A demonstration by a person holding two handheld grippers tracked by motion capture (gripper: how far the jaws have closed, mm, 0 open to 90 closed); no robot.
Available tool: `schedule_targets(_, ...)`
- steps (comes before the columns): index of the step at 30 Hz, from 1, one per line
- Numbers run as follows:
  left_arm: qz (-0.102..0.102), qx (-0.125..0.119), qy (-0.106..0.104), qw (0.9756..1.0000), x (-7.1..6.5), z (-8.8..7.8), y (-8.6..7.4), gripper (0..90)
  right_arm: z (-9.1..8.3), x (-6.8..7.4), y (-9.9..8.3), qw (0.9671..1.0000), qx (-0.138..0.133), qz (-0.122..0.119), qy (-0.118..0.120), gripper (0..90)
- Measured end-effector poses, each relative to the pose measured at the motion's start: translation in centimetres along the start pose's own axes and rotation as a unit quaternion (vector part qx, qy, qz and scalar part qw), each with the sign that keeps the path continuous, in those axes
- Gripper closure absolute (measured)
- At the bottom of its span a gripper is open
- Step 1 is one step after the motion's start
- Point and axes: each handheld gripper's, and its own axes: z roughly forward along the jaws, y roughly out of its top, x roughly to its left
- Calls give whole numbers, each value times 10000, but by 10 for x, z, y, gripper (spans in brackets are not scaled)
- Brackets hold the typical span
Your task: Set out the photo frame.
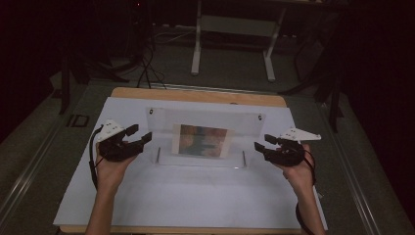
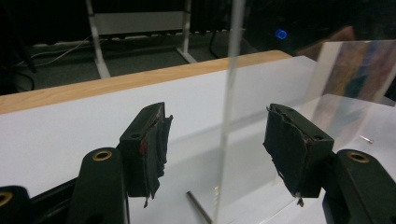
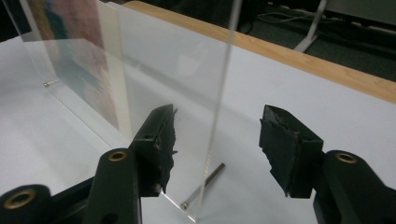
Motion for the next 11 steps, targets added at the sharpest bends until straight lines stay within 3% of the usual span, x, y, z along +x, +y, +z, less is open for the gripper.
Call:
schedule_targets(9,-313,47,201,9993,21,-4,-11,390,3,-18,-12,9994,163,260,-142,450)
schedule_targets(11,-365,113,287,9989,26,-3,-14,391,6,-27,-20,9985,279,380,-277,450)
